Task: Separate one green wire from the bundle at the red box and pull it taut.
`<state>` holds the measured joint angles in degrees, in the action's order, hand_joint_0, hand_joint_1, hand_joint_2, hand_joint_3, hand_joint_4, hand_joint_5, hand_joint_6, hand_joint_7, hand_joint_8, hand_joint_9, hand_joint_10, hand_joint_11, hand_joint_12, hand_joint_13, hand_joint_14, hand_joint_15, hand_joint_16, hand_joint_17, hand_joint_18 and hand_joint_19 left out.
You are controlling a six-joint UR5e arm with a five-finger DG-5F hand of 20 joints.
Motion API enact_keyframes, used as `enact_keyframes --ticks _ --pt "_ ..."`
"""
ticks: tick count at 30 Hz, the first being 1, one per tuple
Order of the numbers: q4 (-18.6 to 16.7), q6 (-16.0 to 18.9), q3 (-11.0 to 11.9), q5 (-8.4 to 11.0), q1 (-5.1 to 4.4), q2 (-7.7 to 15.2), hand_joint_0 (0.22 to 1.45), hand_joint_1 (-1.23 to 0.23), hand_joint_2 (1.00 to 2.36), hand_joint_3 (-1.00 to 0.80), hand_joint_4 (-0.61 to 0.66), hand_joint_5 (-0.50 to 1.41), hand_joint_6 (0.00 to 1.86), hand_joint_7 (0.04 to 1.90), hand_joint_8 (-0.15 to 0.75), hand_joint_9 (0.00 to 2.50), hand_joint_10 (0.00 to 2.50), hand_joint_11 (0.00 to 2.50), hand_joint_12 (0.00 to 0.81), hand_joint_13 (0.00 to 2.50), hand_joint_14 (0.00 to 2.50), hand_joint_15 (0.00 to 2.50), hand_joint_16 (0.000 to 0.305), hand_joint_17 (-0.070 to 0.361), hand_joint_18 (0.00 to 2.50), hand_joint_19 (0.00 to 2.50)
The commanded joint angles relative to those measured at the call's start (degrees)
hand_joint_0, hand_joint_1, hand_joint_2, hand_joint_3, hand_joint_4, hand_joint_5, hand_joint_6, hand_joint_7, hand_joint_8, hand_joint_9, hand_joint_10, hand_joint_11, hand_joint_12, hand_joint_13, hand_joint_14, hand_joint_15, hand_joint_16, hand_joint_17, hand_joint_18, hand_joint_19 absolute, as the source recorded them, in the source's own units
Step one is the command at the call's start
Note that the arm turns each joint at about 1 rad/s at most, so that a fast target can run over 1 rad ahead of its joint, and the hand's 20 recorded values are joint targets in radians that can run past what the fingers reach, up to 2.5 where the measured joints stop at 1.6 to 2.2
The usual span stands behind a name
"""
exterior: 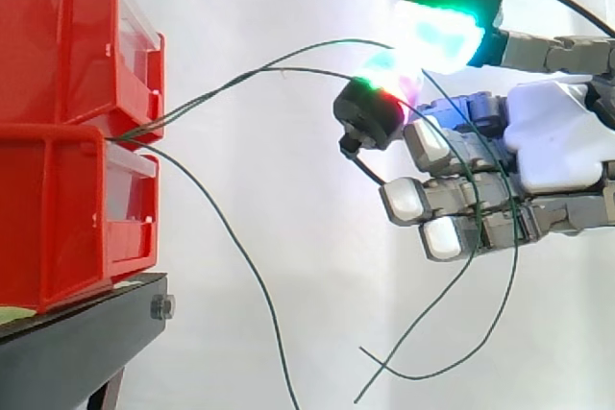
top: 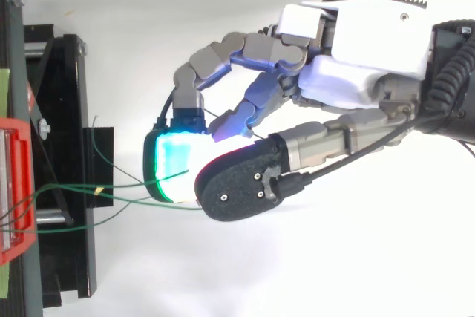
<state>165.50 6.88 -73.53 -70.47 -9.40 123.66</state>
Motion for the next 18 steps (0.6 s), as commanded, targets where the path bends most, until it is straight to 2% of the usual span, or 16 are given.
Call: enact_keyframes --ticks 1,18 --pt "0.00 -0.02 0.05 -0.02 0.00 0.00 0.54 -0.74 1.09 -0.07 -0.07 -0.05 0.87 1.04 0.277 1.12 0.01 0.47 0.389 0.88 0.02 0.49 0.062 0.139 0.79 0.47" --pt "0.00 -0.02 -0.04 0.07 0.00 0.00 0.54 -0.74 1.09 -0.07 -0.07 -0.05 0.87 1.04 0.282 1.12 0.01 0.49 0.394 0.88 0.02 0.50 0.062 0.140 0.79 0.48"
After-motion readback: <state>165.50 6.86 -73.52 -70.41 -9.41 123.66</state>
